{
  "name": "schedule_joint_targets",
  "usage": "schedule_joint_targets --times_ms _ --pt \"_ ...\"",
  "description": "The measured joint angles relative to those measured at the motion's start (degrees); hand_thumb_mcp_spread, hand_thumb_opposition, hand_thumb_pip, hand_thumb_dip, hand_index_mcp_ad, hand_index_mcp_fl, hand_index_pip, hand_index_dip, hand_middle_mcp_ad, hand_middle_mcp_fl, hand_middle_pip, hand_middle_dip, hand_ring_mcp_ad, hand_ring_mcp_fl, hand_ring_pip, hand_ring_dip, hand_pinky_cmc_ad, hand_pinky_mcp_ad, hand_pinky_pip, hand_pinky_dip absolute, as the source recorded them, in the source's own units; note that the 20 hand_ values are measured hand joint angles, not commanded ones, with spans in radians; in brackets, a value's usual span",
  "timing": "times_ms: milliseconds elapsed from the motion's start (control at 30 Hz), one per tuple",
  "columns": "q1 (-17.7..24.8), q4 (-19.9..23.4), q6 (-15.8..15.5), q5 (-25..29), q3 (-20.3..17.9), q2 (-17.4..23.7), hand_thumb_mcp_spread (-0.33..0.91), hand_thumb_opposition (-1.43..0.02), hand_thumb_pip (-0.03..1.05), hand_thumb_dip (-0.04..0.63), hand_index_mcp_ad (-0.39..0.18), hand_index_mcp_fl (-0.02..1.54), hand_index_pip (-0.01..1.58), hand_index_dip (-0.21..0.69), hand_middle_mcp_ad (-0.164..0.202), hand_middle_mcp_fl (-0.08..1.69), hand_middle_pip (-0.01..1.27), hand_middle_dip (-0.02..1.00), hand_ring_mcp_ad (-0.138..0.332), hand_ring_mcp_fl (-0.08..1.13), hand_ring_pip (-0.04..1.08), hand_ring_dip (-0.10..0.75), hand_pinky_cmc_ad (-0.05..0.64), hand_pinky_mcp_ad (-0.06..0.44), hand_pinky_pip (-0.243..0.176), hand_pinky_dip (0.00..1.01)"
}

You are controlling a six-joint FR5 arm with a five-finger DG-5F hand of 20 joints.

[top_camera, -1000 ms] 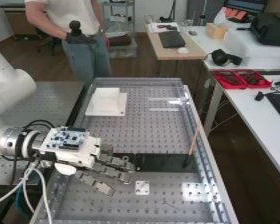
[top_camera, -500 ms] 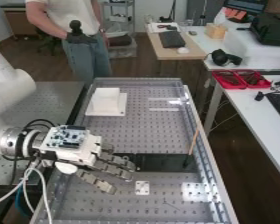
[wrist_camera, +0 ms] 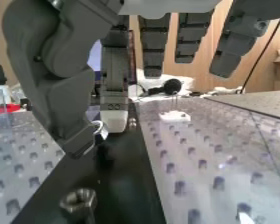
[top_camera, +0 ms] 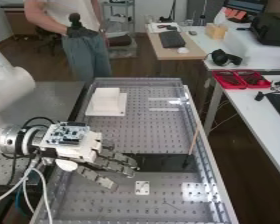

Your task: Grab the larger nut and place it in the white container

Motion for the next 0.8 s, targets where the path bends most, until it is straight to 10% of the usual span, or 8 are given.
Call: schedule_joint_targets --times_ms 800 --pt "9.30 -4.04 5.86 -8.24 -0.65 12.50 0.38 -0.91 0.58 0.202 -0.117 0.42 1.54 0.082 0.075 0.19 0.13 0.23 0.134 0.00 0.10 0.134 0.333 0.278 -0.010 0.27"
